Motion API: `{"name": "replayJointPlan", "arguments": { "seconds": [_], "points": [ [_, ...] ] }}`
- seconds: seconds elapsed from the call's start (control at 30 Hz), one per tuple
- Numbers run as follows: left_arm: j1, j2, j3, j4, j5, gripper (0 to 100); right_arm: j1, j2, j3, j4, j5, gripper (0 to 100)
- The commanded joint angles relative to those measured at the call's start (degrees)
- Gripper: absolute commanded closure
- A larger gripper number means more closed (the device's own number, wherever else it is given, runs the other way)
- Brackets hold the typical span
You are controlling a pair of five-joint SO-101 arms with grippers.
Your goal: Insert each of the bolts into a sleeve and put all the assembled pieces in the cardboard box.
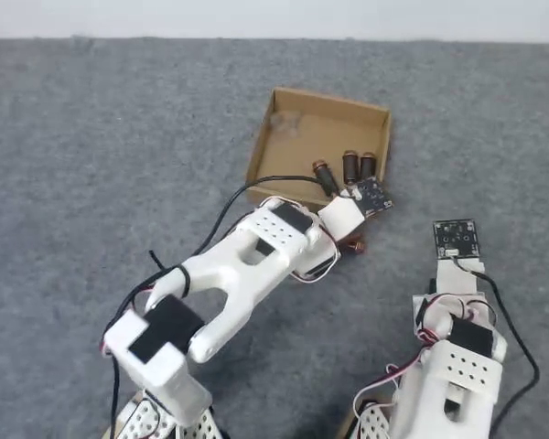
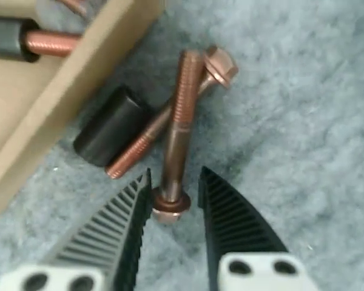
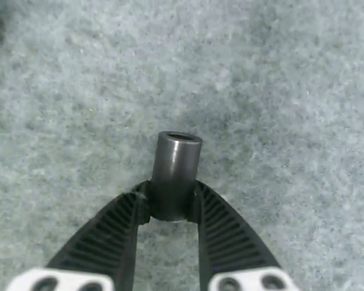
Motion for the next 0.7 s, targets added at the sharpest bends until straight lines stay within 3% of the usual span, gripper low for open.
{"name": "replayJointPlan", "arguments": {
  "seconds": [0.0, 0.17, 0.37, 0.67],
  "points": [
    [-0.09, 0.88, -4.62, 1.67, -0.7, 92, -0.57, -1.71, -0.53, -1.01, 1.14, 99.1],
    [-0.09, 1.32, -5.58, 4.92, -0.79, 98, -0.57, -1.71, -0.53, -1.01, 1.14, 99.1],
    [-0.35, 1.41, -5.23, 10.11, -0.88, 99, -0.57, -1.8, -0.53, -1.01, 1.14, 99.1],
    [-10.46, 0.88, -2.51, 13.54, -0.62, 99, -0.48, -1.89, -0.44, -1.01, 1.14, 99.1]
  ]
}}
